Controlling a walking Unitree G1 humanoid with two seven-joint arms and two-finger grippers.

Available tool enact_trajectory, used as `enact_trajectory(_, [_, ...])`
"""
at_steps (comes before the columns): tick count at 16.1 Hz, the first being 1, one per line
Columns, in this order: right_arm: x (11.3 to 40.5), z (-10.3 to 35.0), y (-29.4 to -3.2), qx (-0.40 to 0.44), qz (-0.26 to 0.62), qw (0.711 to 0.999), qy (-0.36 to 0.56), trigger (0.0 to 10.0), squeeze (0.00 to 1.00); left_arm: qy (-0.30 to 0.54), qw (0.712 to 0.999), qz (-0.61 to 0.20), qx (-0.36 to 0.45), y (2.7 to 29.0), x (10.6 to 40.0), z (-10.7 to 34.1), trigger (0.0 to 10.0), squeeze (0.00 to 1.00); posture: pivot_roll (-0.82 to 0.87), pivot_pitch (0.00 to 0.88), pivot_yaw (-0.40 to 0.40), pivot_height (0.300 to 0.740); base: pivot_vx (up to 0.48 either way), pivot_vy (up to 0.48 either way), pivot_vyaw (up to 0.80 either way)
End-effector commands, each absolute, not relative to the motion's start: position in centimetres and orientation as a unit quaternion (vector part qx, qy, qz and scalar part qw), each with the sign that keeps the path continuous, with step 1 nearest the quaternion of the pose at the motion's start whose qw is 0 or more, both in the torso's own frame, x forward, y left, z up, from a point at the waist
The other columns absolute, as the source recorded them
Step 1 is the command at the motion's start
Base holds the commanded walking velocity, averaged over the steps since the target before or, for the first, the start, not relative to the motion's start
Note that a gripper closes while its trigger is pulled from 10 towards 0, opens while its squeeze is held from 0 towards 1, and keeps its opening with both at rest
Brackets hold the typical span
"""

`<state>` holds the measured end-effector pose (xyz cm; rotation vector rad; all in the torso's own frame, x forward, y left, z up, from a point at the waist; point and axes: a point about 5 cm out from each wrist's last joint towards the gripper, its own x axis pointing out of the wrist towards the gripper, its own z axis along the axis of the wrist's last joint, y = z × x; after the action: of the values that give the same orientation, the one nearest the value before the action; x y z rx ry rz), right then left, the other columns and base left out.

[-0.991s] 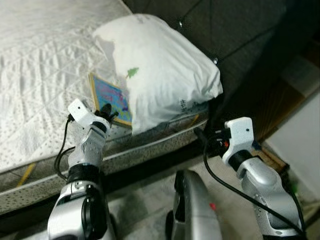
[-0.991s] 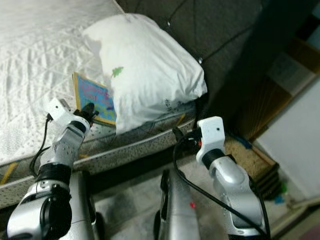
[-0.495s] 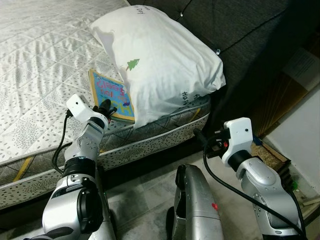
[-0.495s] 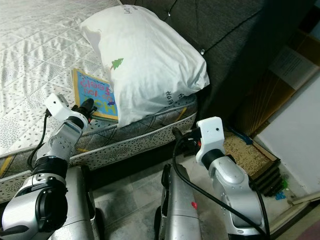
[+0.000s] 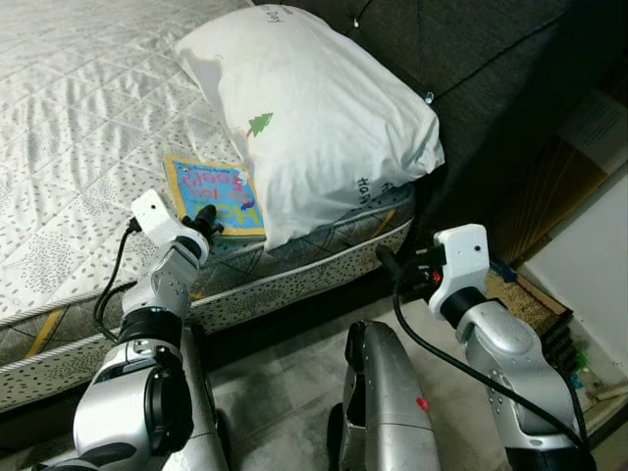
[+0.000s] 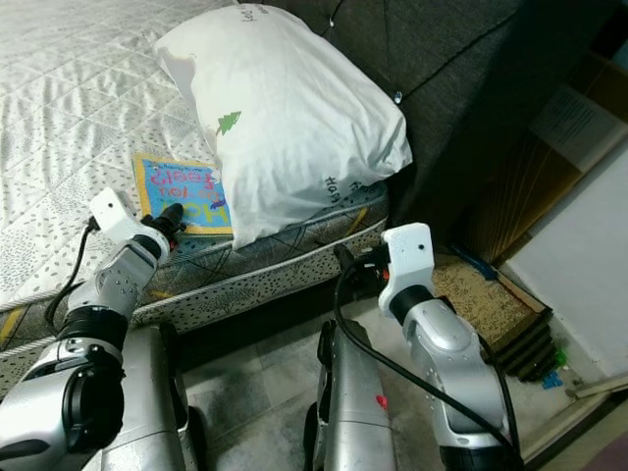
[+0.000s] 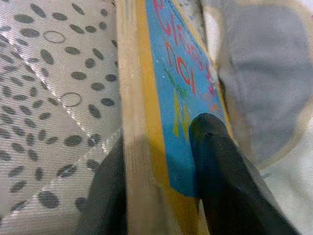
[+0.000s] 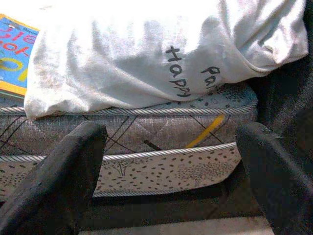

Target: Clean up the room

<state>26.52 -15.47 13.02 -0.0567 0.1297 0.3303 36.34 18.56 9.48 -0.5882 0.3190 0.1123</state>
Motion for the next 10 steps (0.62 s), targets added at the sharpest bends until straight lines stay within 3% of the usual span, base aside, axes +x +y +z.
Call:
enact_trajectory(1, [26.8, 13.0, -15.3, -0.028, 0.167, 0.984, 0.061, 10.0, 0.0, 0.196, 0.943, 0.045, -0.264, 17.5, 36.1, 8.5, 10.0, 1.0, -0.16, 0.098, -0.103, 0.479, 0.0, 0.0, 0.0])
enact_trajectory(7, [27.9, 12.7, -14.5, -0.01, 0.172, 0.984, 0.055, 10.0, 0.0, 0.221, 0.964, 0.059, -0.136, 18.6, 36.2, 8.6, 10.0, 1.0, -0.12, 0.066, -0.086, 0.479, 0.0, 0.0, 0.0])
enact_trajectory(10, [28.4, 12.5, -14.2, 0.002, 0.17, 0.984, 0.051, 10.0, 0.0, 0.231, 0.959, 0.088, -0.14, 19.7, 36.4, 9.1, 10.0, 1.0, -0.1, 0.053, -0.077, 0.479, 0.0, 0.0, 0.0])
